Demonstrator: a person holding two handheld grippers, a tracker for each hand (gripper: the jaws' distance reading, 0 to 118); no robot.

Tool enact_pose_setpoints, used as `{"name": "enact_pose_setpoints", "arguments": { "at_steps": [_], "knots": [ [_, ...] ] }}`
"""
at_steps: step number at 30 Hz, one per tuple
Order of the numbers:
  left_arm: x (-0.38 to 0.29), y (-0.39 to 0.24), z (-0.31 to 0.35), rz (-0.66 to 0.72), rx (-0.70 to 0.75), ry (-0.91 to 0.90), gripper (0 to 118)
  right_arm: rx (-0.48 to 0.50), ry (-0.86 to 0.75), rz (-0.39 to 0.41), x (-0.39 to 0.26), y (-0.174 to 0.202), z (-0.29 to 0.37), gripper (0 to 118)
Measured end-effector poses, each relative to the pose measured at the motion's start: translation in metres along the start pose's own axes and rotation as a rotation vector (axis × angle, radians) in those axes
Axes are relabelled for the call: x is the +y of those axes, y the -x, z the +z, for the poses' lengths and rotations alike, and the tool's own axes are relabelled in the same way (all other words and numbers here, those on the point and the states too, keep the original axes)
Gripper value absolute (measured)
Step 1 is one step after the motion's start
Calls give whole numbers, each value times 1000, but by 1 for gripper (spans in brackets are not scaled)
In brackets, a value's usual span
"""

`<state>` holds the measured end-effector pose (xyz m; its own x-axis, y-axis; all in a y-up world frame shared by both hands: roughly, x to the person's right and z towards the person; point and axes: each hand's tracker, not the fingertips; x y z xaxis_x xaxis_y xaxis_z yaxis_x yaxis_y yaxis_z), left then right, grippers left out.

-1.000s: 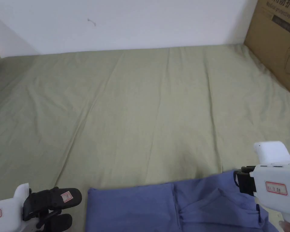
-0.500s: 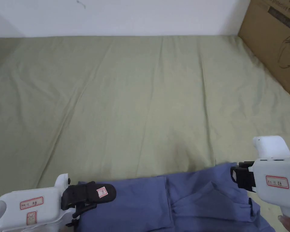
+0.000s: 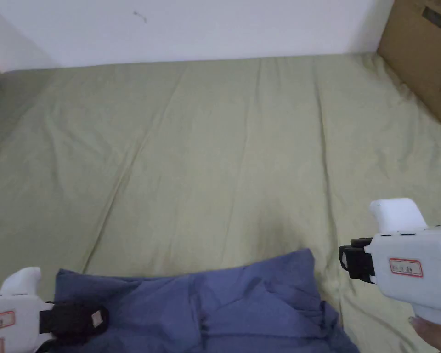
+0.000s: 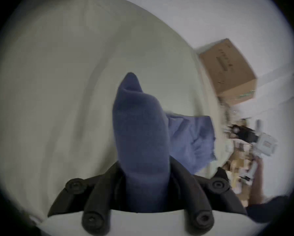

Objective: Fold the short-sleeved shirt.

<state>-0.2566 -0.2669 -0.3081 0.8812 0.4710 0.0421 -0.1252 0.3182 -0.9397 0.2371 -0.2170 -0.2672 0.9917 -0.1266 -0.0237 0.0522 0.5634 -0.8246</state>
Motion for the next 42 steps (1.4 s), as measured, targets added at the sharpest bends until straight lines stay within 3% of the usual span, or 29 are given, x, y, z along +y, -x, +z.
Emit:
{"name": "enact_pose_setpoints", "arguments": {
  "at_steps": [2,5,11,14,17,18,19,21,22,24,27,29,30,32,33,37,42],
  "knots": [
    [3,-15,20,-94,173,-38,14,12,-4,4,-1,2,2,0],
    [8,-50,28,-253,253,-41,14,43,-14,-9,-4,4,9,0],
    [18,-128,-12,-198,-100,42,14,44,-41,-8,-9,0,23,0],
    [20,-164,-55,-195,-193,102,15,50,-45,-28,-13,-6,27,0],
    [17,-187,-99,-214,-191,167,24,41,-40,-37,-16,-13,27,0],
    [17,-192,-111,-217,-200,189,31,36,-40,-39,-17,-15,27,0],
    [14,-197,-123,-202,-218,219,46,33,-40,-41,-17,-17,27,0],
    [12,-200,-139,-165,-274,256,92,29,-37,-47,-18,-20,26,0],
    [11,-200,-141,-129,-319,260,101,28,-35,-52,-18,-22,25,0],
    [13,-199,-135,-102,-375,233,103,30,-35,-60,-19,-24,24,0],
    [17,-190,-112,-172,-289,150,107,36,-36,-66,-16,-27,20,0],
    [23,-178,-94,-241,-179,109,101,44,-42,-77,-15,-27,18,0],
    [25,-173,-86,-268,-162,89,78,51,-47,-82,-14,-26,18,0],
    [25,-171,-71,-295,-141,47,10,62,-53,-87,-14,-26,18,0],
    [24,-171,-70,-295,-126,37,1,63,-53,-87,-14,-25,17,0],
    [19,-183,-80,-257,-261,102,0,65,-46,-75,-15,-25,15,0],
    [3,-210,-133,-263,-245,255,0,52,-40,-81,-17,-32,14,0]
  ]
}}
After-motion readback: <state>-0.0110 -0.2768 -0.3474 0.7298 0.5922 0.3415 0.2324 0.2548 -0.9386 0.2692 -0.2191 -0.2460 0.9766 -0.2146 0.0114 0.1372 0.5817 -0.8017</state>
